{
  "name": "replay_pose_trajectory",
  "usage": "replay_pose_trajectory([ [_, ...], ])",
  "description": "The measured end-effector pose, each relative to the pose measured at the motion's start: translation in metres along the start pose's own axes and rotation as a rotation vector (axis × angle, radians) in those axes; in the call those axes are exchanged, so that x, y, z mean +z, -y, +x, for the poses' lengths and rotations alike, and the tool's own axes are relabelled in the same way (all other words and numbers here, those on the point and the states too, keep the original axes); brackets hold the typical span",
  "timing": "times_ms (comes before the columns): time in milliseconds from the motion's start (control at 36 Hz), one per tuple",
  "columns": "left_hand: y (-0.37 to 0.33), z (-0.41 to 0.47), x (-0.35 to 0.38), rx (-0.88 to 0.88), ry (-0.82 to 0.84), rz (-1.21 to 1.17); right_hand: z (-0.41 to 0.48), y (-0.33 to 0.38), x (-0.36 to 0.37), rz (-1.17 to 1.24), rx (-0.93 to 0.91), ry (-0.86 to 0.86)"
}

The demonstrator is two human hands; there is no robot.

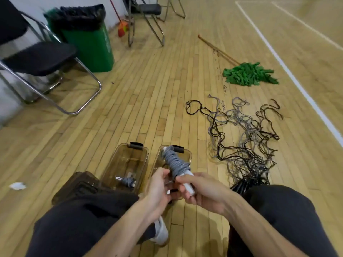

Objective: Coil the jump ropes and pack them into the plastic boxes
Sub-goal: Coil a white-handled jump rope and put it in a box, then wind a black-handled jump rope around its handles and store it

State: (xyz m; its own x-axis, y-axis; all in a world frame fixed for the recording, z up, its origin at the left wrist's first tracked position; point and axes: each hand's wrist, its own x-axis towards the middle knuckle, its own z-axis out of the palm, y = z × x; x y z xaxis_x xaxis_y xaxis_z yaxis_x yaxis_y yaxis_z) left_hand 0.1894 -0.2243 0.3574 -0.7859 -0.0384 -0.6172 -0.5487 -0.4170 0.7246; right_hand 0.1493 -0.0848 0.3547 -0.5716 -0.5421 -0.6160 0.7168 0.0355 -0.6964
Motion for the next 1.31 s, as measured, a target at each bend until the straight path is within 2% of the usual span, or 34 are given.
replay_pose_trajectory([
  [83, 0.005, 0.007, -0.009, -0.044, -0.11, 0.072, 0.018, -0.009, 0.014, -0.074, 0.048, -0.034],
  [194, 0.015, 0.028, -0.025, -0.109, -0.27, 0.363, 0.041, -0.023, 0.026, -0.24, 0.091, -0.111],
  [278, 0.022, 0.045, -0.037, -0.159, -0.358, 0.366, 0.057, -0.031, 0.031, -0.392, 0.118, -0.156],
  [417, 0.013, 0.079, -0.054, -0.23, -0.326, 0.289, 0.087, -0.028, 0.031, -0.564, 0.181, -0.176],
  [611, -0.06, 0.152, -0.092, -0.113, -0.263, 0.491, 0.166, 0.007, 0.042, -0.686, -0.047, -0.336],
  [750, -0.075, 0.199, -0.155, -0.115, -0.236, 0.49, 0.241, 0.007, 0.06, -0.763, -0.075, -0.293],
  [833, -0.051, 0.23, -0.2, -0.115, -0.356, 0.487, 0.286, -0.004, 0.07, -0.905, -0.069, -0.266],
  [917, -0.019, 0.259, -0.242, -0.167, -0.484, 0.477, 0.33, -0.019, 0.078, -1.065, -0.089, -0.159],
  [1056, 0.025, 0.31, -0.29, -0.216, -0.617, 0.348, 0.395, -0.051, 0.084, -1.192, 0.046, 0.041],
  [1306, 0.072, 0.371, -0.318, -0.317, -0.58, 0.387, 0.47, -0.095, 0.071, -1.192, 0.236, 0.091],
])
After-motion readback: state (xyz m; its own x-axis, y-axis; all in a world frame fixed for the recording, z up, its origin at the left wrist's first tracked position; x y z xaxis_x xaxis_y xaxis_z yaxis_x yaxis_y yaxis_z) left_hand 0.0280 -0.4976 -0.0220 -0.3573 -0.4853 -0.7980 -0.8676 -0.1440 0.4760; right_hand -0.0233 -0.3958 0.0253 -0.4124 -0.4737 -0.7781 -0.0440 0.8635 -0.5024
